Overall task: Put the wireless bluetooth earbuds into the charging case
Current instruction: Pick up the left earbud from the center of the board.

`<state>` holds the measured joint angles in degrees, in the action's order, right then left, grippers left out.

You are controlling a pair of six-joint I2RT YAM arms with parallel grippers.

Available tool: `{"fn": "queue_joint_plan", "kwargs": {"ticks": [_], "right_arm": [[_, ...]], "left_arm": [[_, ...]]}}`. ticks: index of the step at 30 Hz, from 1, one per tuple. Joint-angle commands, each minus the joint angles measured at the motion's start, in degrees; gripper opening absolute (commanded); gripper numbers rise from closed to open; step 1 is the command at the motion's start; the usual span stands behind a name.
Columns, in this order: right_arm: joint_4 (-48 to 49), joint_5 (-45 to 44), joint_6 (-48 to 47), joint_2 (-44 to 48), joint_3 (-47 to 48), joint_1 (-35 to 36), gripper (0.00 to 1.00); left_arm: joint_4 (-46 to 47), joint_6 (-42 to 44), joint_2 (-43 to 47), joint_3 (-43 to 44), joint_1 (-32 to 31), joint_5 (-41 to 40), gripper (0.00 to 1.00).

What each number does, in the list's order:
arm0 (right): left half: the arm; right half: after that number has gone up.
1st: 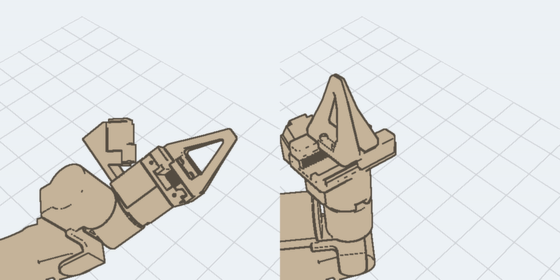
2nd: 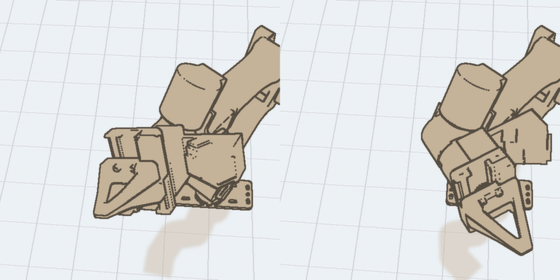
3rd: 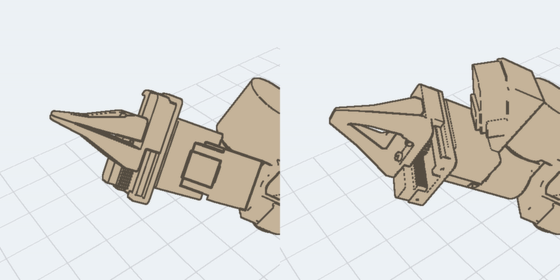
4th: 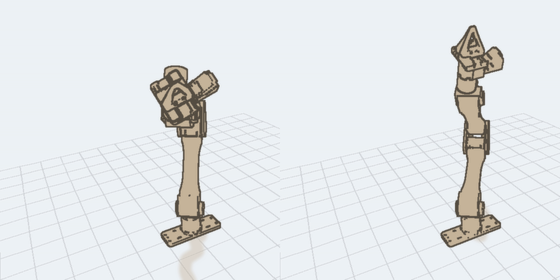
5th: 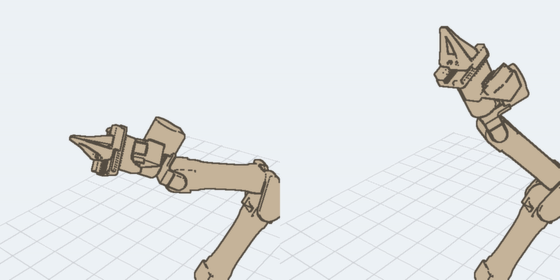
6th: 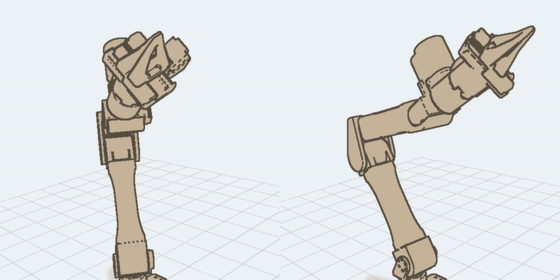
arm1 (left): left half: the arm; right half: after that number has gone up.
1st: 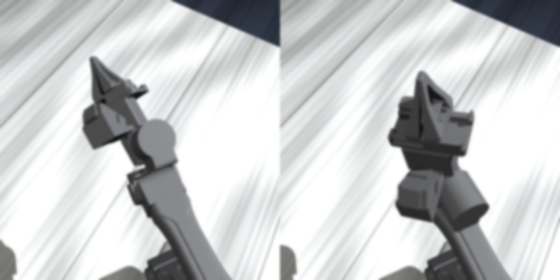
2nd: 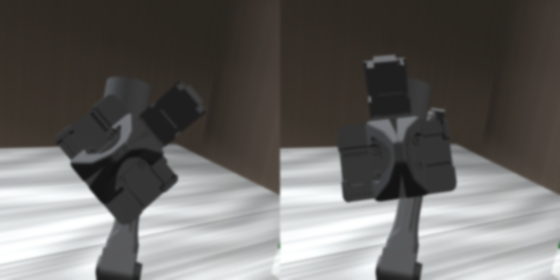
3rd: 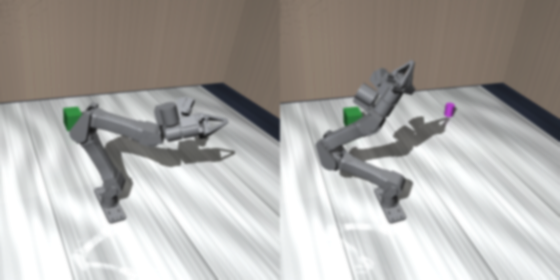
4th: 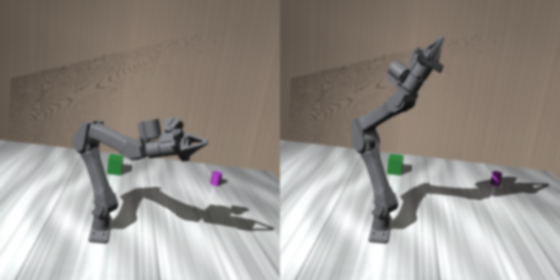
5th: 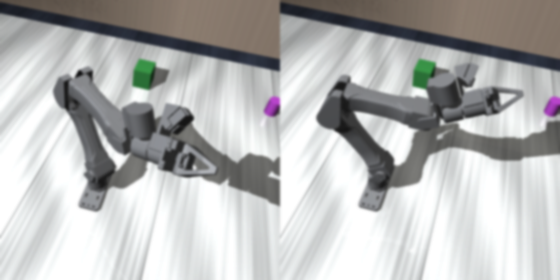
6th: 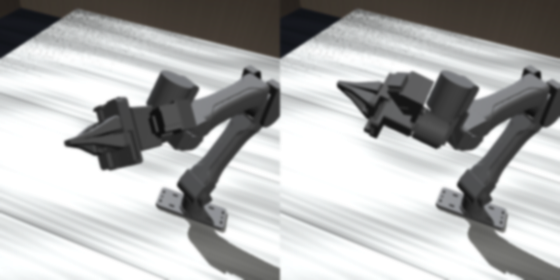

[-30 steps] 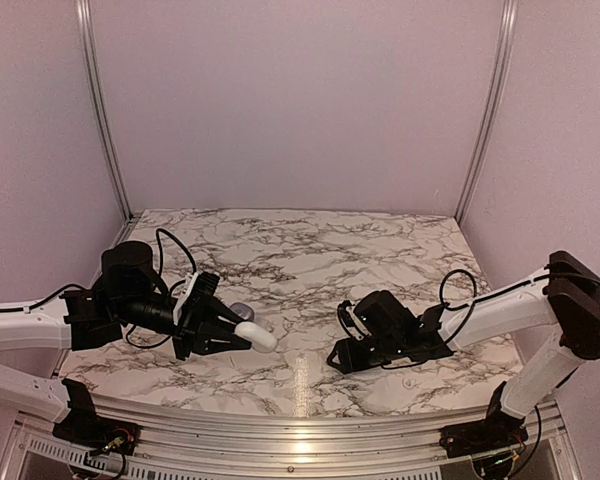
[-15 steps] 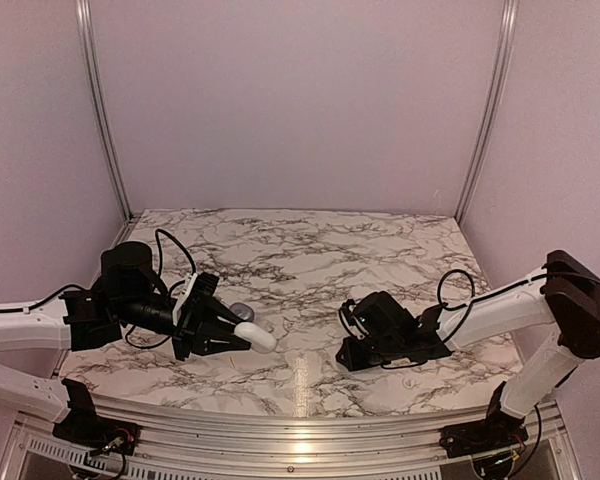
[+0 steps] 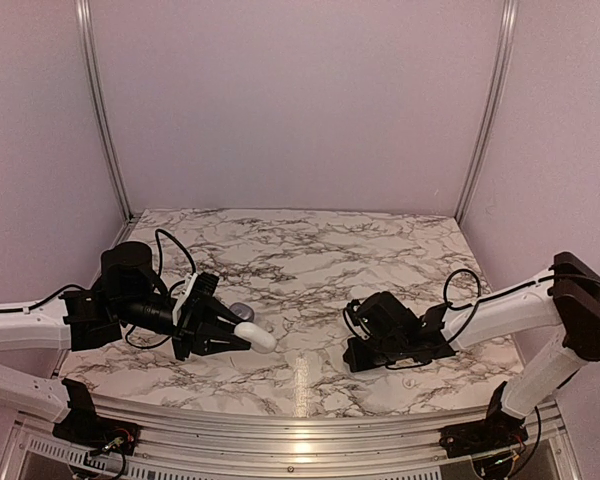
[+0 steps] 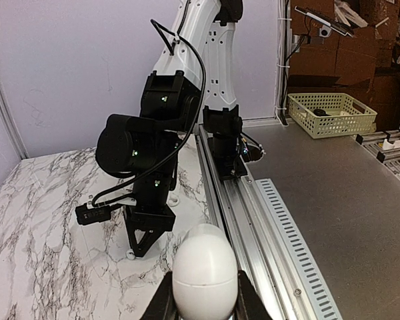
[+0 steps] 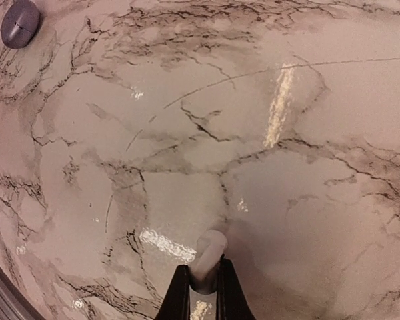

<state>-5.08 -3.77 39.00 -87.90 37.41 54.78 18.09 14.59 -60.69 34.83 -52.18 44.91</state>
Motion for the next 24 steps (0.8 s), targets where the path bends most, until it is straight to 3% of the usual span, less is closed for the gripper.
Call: {"fn": "queue_joint_plan", "kwargs": {"ticks": [1, 7, 15, 18, 24], "right_arm": [[-4.1, -2.4, -0.2, -0.3, -0.8, -0.3, 0.0], [-4.4, 0.8, -2.6, 1.9, 0.3, -0.3, 0.0], [-1.9, 15.6, -11.2, 15.3, 0.5, 0.2, 0.0], [-2.4, 18.9, -13.2, 22.4, 1.5, 2.7, 0.0], [-2.1, 15.5, -15.8, 31.3, 2.9, 12.9, 0.0]], "left_arm": [[0.4, 0.6, 1.3, -0.5, -0.2, -0.1, 0.0], [0.4, 0.7, 0.7, -0.2, -0.2, -0.1, 0.0], [0.3, 0.6, 0.0, 0.0, -0.1, -0.2, 0.0], [0.3, -0.7, -1.0, 0.7, -0.2, -1.5, 0.0], [0.2, -4.6, -4.1, 2.8, -0.1, -3.2, 0.0]]}}
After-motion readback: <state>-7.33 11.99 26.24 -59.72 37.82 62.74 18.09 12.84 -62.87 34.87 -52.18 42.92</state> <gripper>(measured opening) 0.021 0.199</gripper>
